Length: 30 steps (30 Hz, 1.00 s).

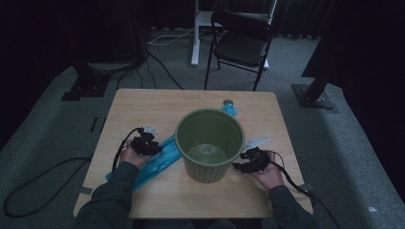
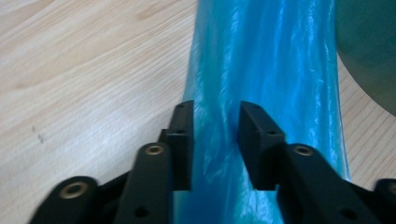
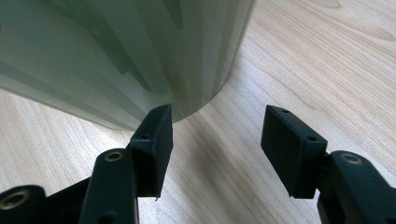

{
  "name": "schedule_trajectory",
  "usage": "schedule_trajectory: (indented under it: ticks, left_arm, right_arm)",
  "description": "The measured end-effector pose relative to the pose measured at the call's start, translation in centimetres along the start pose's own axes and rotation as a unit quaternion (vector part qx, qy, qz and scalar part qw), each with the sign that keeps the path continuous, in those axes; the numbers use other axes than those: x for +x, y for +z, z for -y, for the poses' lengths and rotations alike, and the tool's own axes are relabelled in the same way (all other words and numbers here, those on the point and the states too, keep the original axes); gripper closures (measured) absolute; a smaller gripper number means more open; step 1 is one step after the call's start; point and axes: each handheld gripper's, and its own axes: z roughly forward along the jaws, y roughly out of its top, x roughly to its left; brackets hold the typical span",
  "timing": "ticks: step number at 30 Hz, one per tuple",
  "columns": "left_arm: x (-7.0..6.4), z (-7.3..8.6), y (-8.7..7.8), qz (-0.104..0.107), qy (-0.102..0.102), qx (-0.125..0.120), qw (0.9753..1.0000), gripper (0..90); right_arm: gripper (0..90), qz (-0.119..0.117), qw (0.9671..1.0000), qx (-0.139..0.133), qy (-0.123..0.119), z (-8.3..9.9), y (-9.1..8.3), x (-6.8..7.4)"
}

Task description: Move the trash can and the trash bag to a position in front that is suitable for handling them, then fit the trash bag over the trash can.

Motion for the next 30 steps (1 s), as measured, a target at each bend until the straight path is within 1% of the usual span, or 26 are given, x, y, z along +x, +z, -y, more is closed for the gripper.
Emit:
schedule_trajectory:
  ticks: [1, 3, 5, 6, 9, 12, 14, 20, 23, 27, 29, 30]
  left_arm:
    - [0.1, 0.1, -0.2, 0.000, -0.004, -0.004, 1.0000, 61.5]
    - [0.3, 0.1, -0.8, 0.000, -0.010, -0.026, 0.9996, 58.9]
    - [0.3, 0.1, -1.3, 0.000, -0.014, -0.047, 0.9988, 57.0]
    - [0.2, 0.1, -1.5, -0.002, -0.012, -0.055, 0.9984, 56.0]
    - [-0.2, -0.1, -1.9, -0.004, -0.002, -0.068, 0.9977, 54.3]
    - [-0.5, -0.4, -2.2, 0.000, 0.007, -0.075, 0.9971, 53.5]
    - [-0.6, -0.5, -2.3, 0.004, 0.005, -0.083, 0.9965, 53.0]
    - [-0.6, -0.6, -2.4, 0.002, 0.005, -0.086, 0.9962, 50.6]
    - [-0.6, -0.7, -2.5, 0.006, 0.003, -0.090, 0.9959, 49.2]
    - [-0.5, -0.8, -2.1, 0.008, 0.007, -0.084, 0.9964, 46.6]
    - [-0.4, -0.9, -1.8, 0.012, 0.005, -0.082, 0.9965, 46.1]
    - [-0.3, -1.0, -1.7, 0.011, 0.006, -0.081, 0.9967, 45.6]
  right_arm:
    - [42.7, 0.000, 1.0000, 0.001, 0.001, 0.0, 0.0, 0.0]
    - [42.7, 0.000, 1.0000, 0.003, 0.000, -0.1, 0.1, 0.0]
    - [42.7, -0.001, 1.0000, 0.002, 0.000, -0.1, 0.1, 0.0]
    - [42.7, -0.001, 1.0000, 0.002, 0.000, -0.1, 0.1, 0.0]
    - [42.9, -0.002, 1.0000, 0.003, -0.002, -0.2, 0.2, 0.0]
    - [43.0, -0.001, 1.0000, 0.005, -0.004, -0.2, 0.2, 0.0]
    - [43.0, -0.001, 1.0000, 0.005, -0.004, -0.2, 0.3, 0.0]
    - [43.0, 0.000, 0.9999, 0.008, -0.007, -0.3, 0.4, 0.0]
    - [43.0, -0.001, 0.9999, 0.008, -0.008, -0.3, 0.4, 0.0]
    - [42.9, -0.002, 0.9999, 0.008, -0.008, -0.3, 0.5, 0.0]
    - [42.9, -0.002, 0.9999, 0.009, -0.008, -0.3, 0.5, 0.0]
    - [43.0, -0.003, 0.9999, 0.010, -0.008, -0.3, 0.5, 0.0]
